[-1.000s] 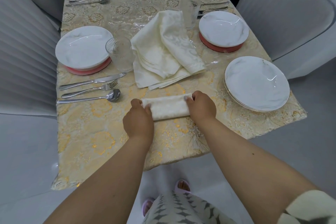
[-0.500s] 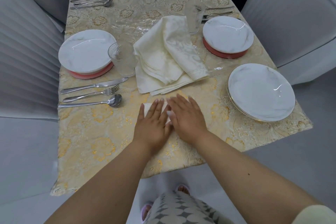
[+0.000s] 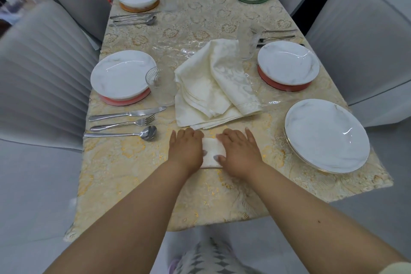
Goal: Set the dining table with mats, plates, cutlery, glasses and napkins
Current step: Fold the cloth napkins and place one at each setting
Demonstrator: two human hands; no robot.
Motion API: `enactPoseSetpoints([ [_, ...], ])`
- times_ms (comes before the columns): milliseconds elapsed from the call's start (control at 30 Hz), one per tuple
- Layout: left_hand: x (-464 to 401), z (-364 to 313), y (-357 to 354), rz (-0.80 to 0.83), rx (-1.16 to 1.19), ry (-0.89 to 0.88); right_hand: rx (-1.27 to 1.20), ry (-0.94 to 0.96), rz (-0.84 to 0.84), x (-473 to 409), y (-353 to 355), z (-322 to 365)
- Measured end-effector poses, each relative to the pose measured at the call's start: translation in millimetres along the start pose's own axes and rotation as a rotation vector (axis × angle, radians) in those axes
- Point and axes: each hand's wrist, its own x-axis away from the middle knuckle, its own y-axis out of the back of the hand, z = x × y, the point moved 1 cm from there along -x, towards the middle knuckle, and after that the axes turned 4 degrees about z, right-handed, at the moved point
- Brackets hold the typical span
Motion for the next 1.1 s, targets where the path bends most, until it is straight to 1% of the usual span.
enactPoseSetpoints([
  [67,-8,0,11,0.098,-0.051,0.047,0.008,0.017,0.026,-13,15,0],
  [133,-12,0,19,0.188,-0.078,0.065,0.015,0.006,0.124,-26,26,1],
  [200,-13,0,25,0.221,-0.097,0.031,0.050,0.018,0.226,-34,35,5],
  [233,-12,1,28,0.223,-0.086,0.006,0.021,0.043,0.262,-37,38,6],
  [333,-8,9,33,0.233,0.089,-0.031,-0.224,0.112,0.360,-37,44,6],
  [400,-4,17,40,0.288,0.221,-0.052,-0.374,0.126,0.378,-34,49,3],
  [500,1,28,53,0.382,0.442,-0.070,-0.468,0.148,0.364,-33,57,5],
  [567,3,34,59,0.398,0.556,-0.076,-0.519,0.145,0.363,-35,63,10],
  [633,3,42,64,0.356,0.650,-0.082,-0.641,0.124,0.305,-38,71,16],
  [667,2,46,68,0.329,0.690,-0.085,-0.745,0.092,0.231,-41,76,18],
  [733,0,52,78,0.291,0.740,-0.101,-0.935,-0.029,-0.018,-50,87,16],
  [800,-2,57,89,0.270,0.776,-0.121,-0.962,-0.139,-0.274,-64,98,12],
  [833,-3,60,95,0.259,0.794,-0.125,-0.927,-0.172,-0.354,-72,105,10],
  [900,-7,67,107,0.241,0.861,-0.122,-0.861,-0.222,-0.428,-90,118,6],
  [1000,-16,76,128,0.181,0.978,-0.110,-0.800,-0.276,-0.476,-120,137,-6],
  [1100,-26,83,147,0.133,1.162,-0.081,-0.649,-0.313,-0.440,-146,149,-17],
])
